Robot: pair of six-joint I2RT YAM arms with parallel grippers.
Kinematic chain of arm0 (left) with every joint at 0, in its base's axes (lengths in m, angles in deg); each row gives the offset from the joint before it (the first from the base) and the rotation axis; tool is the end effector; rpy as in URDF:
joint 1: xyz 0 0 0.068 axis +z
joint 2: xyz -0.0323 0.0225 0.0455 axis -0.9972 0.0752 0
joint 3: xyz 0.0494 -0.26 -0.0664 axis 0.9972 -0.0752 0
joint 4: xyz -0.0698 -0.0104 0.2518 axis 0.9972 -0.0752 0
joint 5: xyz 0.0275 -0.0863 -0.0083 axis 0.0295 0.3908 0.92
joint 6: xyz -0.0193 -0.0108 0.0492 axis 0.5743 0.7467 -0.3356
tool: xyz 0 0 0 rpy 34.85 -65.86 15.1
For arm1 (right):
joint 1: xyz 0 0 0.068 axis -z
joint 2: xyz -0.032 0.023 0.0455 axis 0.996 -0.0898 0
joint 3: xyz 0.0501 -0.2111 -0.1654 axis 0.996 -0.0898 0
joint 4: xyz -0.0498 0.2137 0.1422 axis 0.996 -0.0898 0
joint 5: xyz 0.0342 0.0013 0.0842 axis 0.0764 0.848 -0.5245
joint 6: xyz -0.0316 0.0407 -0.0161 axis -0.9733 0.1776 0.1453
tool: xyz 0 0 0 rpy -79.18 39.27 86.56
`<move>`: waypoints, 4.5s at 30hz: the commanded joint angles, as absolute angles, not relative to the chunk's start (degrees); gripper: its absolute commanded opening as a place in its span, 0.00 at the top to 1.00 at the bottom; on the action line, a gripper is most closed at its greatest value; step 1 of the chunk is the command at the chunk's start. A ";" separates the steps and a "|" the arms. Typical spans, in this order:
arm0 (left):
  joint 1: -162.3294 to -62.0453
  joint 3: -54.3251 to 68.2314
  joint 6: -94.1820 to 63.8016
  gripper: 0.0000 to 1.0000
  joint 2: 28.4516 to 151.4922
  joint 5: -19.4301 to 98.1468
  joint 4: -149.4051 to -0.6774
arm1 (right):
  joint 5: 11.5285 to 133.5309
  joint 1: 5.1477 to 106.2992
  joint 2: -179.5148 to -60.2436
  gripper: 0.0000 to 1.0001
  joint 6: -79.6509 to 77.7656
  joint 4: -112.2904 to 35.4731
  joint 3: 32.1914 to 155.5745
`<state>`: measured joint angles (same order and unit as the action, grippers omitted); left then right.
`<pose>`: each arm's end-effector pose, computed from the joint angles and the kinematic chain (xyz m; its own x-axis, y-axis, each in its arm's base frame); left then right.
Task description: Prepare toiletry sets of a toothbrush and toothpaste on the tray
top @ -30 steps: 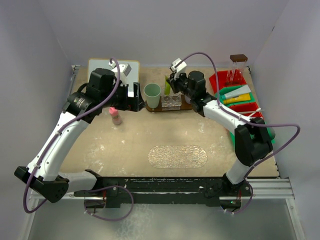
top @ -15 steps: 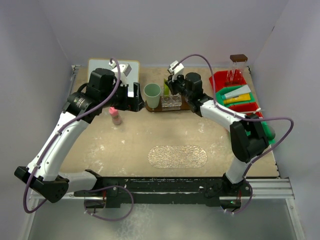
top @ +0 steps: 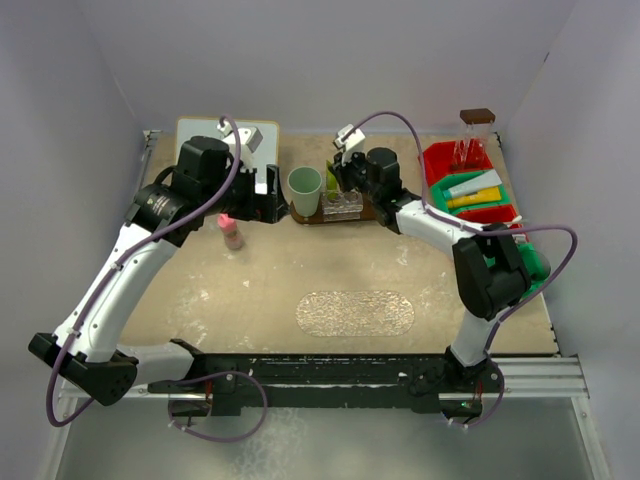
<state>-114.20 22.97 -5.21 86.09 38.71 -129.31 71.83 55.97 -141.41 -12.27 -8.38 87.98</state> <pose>0.2112 -0.1201 0.4283 -0.6833 -0.0433 -0.7288 0.3407 0.8640 -0.3708 0.3697 0.2098 0.2818 -0.0049 -0.0915 -0.9958 -0.6070 0.7917 -0.0697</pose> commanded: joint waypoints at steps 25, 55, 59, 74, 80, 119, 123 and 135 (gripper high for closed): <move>-113.74 25.74 -6.48 0.07 85.58 38.04 -129.03 | 74.33 55.48 -141.83 0.78 -11.09 -2.81 86.35; -113.73 22.48 -6.85 0.07 86.50 39.00 -122.24 | 99.60 83.25 -122.00 0.38 22.67 -44.12 85.97; -113.73 23.32 -8.11 0.07 87.86 38.51 -123.00 | 101.38 85.20 -128.68 0.39 28.46 -40.56 88.92; -113.29 24.62 -9.28 0.06 90.23 37.47 -124.31 | 99.76 91.43 -140.42 0.49 36.88 -48.60 95.81; -113.29 25.18 -9.46 0.07 90.68 37.85 -124.64 | 96.95 92.73 -144.77 0.48 37.19 -46.50 96.93; -113.20 22.49 1.99 0.07 89.02 55.93 -117.01 | 73.24 86.75 -98.81 0.77 34.25 -49.45 73.43; -113.20 21.26 8.88 0.07 92.21 66.88 -110.14 | 71.46 74.27 -93.02 0.77 35.87 -52.96 74.75; -117.61 14.09 16.38 0.04 95.26 71.52 -102.26 | 82.07 48.95 -98.70 0.77 52.93 -39.38 79.06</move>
